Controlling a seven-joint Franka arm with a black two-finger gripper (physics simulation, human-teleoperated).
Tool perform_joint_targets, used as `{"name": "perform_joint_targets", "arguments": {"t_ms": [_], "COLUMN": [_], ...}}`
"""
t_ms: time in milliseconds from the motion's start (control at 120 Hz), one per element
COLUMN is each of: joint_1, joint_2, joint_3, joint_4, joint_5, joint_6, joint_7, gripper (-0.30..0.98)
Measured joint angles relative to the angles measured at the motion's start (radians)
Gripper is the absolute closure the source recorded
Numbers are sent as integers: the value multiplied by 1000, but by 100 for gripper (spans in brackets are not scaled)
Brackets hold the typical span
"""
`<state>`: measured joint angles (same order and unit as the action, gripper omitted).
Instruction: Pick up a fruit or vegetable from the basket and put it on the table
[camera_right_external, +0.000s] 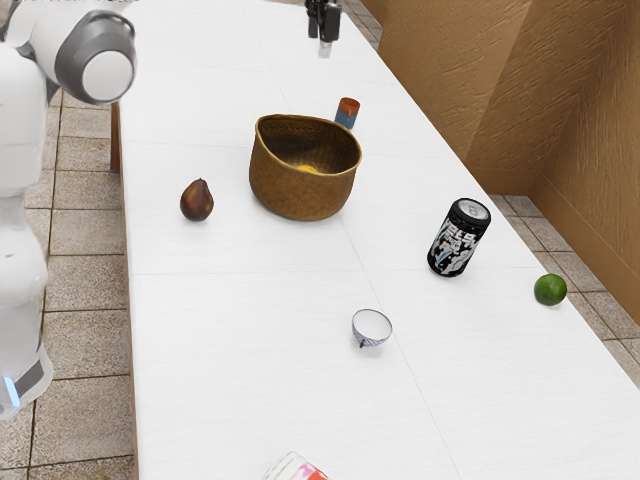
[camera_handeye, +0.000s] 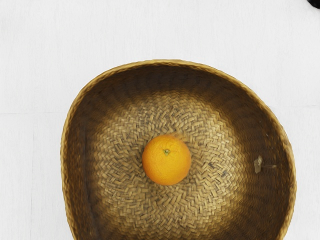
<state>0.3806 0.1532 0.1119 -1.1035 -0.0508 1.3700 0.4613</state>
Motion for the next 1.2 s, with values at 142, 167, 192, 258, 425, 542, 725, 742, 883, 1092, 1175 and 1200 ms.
{"name": "perform_joint_targets", "arguments": {"t_ms": [142,167,192,258,425,542,725,742,883,1092,1175,1200], "joint_1": [-84,-83,-82,-79,-49,-35,-38,-40,-49,-53,-57,-58], "joint_2": [120,143,159,182,192,174,92,92,123,141,142,145], "joint_3": [-88,-91,-93,-96,-87,-76,-52,-52,-59,-60,-61,-61], "joint_4": [23,24,24,21,-43,-120,-266,-271,-287,-329,-341,-344], "joint_5": [36,40,44,55,92,97,93,93,82,79,80,80], "joint_6": [62,78,91,121,162,177,216,220,258,309,325,329], "joint_7": [46,53,61,82,134,165,203,206,228,252,260,262], "gripper": [0,0,0,0,0,0,0,0,0,0,0,0]}}
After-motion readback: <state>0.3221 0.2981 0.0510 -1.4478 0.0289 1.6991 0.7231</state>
